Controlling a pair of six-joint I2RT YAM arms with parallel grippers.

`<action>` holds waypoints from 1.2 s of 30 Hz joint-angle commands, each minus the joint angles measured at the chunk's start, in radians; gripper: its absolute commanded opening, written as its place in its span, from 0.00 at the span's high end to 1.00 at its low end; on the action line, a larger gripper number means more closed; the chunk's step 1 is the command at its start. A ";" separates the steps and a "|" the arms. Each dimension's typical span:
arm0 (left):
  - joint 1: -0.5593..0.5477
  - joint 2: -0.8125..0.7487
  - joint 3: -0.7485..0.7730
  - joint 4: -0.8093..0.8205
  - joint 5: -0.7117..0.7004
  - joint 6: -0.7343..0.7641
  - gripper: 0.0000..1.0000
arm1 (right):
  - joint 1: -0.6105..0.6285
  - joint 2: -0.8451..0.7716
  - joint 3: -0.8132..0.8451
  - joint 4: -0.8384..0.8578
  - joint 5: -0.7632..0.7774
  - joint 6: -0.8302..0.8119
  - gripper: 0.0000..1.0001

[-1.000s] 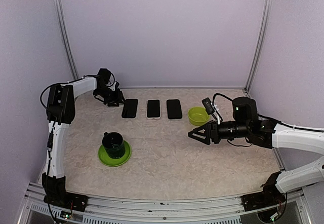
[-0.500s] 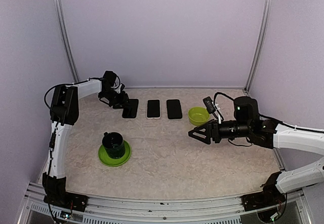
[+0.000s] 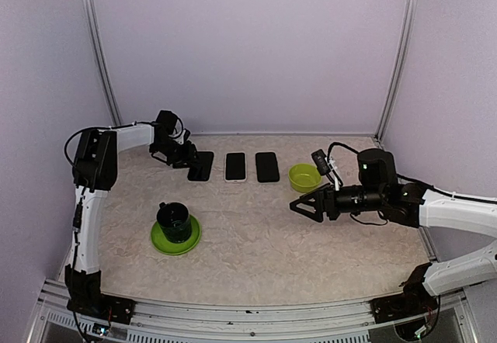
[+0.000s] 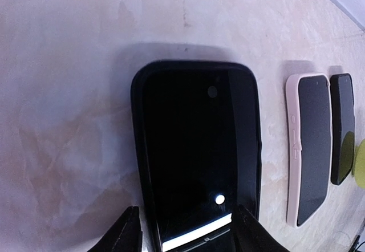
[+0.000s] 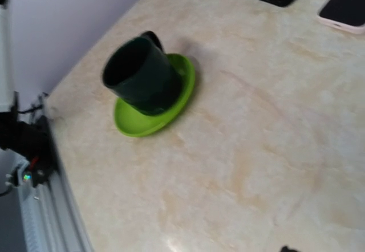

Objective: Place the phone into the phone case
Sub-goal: Reset both arms

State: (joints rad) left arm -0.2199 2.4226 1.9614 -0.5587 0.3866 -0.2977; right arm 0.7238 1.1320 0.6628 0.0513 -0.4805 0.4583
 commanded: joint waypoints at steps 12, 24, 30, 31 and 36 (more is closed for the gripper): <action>0.014 -0.498 -0.318 0.052 -0.071 -0.060 0.02 | -0.035 -0.153 0.056 -0.212 0.380 -0.099 0.00; -0.119 -1.039 -0.727 0.142 -0.235 -0.007 0.01 | -0.134 -0.158 0.080 -0.322 0.615 -0.125 0.00; -0.121 -1.310 -0.945 0.225 -0.296 0.001 0.01 | -0.180 -0.204 0.095 -0.331 0.678 -0.158 0.00; -0.122 -1.357 -0.980 0.240 -0.302 0.007 0.01 | -0.188 -0.216 0.098 -0.335 0.687 -0.162 0.00; -0.121 -1.533 -1.124 0.290 -0.354 0.030 0.01 | -0.198 -0.234 0.132 -0.409 0.730 -0.178 0.00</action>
State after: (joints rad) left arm -0.3420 0.9833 0.9142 -0.3485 0.0959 -0.3035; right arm 0.5381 0.9154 0.7387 -0.2955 0.1871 0.3050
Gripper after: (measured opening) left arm 0.989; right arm 0.996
